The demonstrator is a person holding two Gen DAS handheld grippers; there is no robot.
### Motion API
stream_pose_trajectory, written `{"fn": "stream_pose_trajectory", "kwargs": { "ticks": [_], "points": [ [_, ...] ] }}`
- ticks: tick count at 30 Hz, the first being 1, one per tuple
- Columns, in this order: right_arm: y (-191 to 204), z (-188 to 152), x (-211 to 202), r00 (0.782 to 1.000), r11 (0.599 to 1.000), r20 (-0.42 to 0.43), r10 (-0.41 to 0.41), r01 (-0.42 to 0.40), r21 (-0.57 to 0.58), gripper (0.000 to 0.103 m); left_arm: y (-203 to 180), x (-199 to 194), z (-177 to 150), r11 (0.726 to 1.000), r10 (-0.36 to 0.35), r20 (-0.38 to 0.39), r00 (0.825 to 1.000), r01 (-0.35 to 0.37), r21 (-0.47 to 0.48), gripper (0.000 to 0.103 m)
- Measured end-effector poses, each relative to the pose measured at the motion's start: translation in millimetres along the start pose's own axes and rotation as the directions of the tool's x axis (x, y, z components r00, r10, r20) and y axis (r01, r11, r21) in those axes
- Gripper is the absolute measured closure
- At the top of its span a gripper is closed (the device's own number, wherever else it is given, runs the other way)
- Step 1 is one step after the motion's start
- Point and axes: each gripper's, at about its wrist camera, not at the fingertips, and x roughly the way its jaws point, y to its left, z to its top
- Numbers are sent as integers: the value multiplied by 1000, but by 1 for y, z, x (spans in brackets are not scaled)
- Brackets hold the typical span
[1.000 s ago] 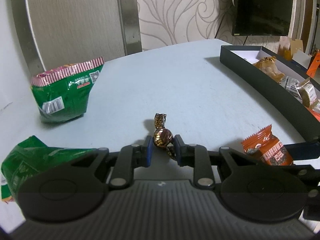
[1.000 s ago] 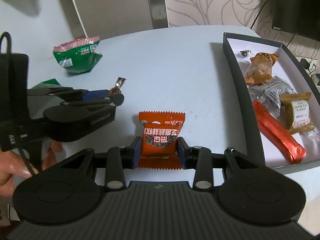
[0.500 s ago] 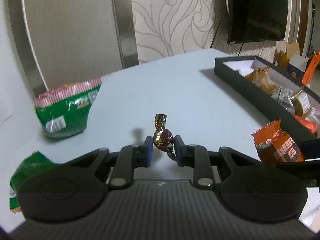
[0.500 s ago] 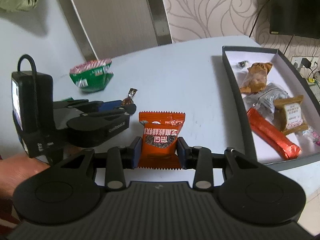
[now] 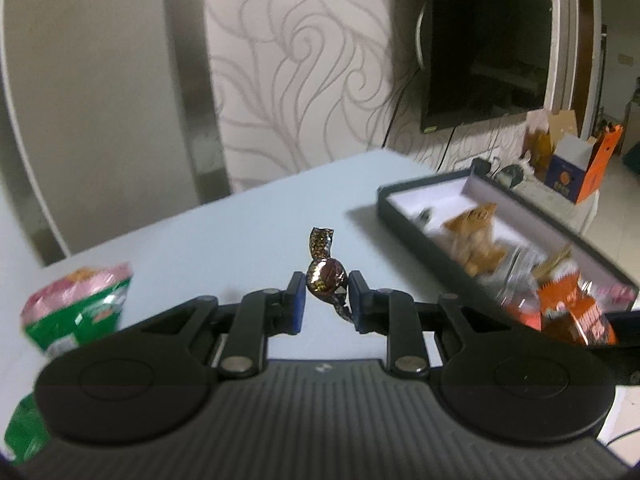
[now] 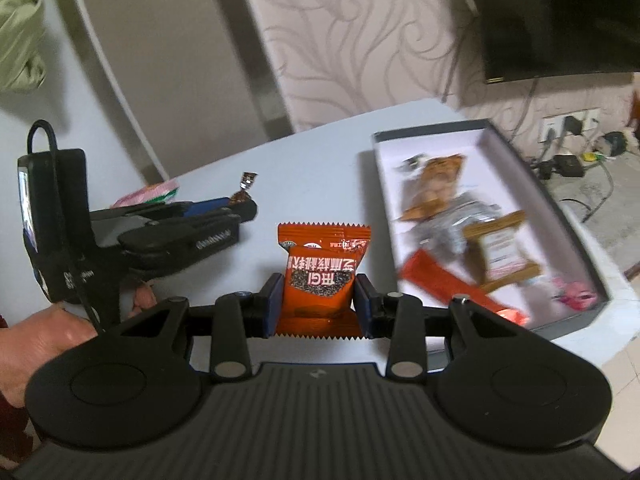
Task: Organize snacks
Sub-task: 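Carry the brown chocolate and orange packet over the black box with both grippers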
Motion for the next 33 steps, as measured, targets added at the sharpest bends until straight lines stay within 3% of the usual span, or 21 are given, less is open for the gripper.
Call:
{"fn": "stream_pose_trajectory", "kwargs": {
  "ticks": [15, 33],
  "points": [
    [-74, 11, -17, 997, 995, 31, -74, 71, 70, 60, -68, 30, 37, 996, -84, 36, 996, 82, 41, 77],
    [-107, 15, -1, 994, 994, -33, -103, 102, -30, 60, -120, 79, 41, 994, -81, 16, 997, 79, 75, 77]
  ]
}}
